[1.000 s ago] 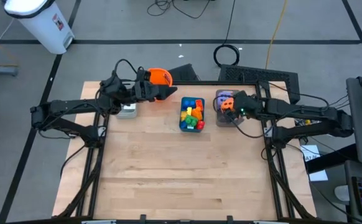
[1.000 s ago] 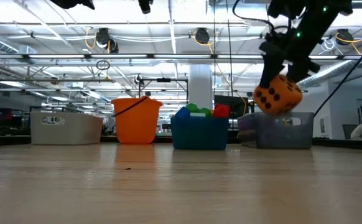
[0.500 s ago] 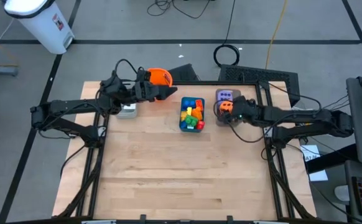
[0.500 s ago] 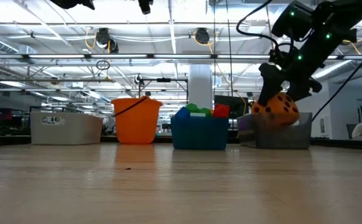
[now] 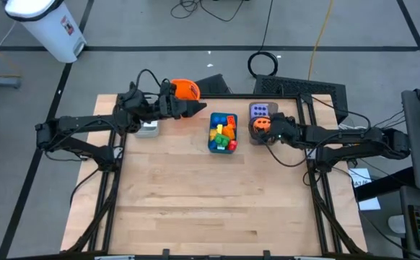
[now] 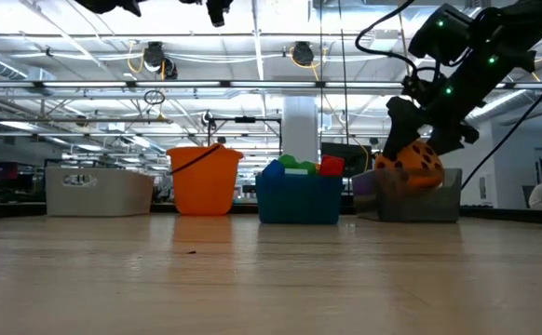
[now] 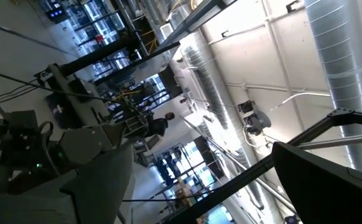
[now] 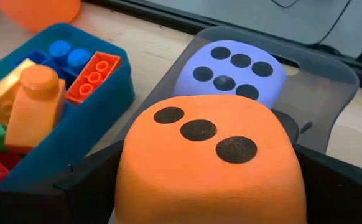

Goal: Pick & Place Toys
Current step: Put the orange dice into the black bin

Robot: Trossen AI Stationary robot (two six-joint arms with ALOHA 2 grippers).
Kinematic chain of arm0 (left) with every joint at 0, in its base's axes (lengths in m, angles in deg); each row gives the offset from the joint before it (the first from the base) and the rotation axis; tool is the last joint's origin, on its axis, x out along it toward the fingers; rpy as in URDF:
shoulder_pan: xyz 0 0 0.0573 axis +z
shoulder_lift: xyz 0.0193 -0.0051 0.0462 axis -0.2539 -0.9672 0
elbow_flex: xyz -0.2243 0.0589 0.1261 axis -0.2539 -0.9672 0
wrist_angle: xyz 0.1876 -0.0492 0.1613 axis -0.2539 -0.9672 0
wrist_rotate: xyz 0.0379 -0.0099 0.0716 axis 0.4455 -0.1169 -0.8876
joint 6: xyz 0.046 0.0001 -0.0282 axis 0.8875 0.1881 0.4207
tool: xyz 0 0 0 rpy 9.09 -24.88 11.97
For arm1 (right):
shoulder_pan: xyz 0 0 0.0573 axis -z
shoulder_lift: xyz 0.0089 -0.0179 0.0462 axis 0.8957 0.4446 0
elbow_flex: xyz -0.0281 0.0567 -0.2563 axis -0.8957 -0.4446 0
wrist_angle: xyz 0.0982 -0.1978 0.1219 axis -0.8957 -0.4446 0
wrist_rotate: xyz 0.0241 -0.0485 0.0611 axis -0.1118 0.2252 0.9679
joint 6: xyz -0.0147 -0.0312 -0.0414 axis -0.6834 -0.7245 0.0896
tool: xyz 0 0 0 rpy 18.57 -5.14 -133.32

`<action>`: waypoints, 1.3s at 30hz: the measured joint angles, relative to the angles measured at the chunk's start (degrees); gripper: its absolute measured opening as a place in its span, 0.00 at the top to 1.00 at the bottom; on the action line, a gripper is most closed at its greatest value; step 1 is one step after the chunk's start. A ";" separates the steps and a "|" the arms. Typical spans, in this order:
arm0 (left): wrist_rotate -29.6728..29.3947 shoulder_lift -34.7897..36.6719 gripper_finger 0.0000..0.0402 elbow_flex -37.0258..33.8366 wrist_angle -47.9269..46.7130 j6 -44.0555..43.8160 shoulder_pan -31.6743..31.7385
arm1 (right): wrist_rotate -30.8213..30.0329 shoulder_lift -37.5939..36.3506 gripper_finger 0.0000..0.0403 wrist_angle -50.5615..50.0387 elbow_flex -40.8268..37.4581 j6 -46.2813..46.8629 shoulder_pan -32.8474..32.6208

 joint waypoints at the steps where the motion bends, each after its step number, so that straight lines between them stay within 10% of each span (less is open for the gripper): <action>1: 0.00 0.00 0.03 0.00 0.00 0.14 0.02 | 0.00 0.00 0.03 0.09 0.00 -0.97 0.00; 39: -0.17 0.04 0.03 0.00 -1.81 2.08 -0.53 | 7.23 0.15 0.02 -2.81 0.02 3.71 1.24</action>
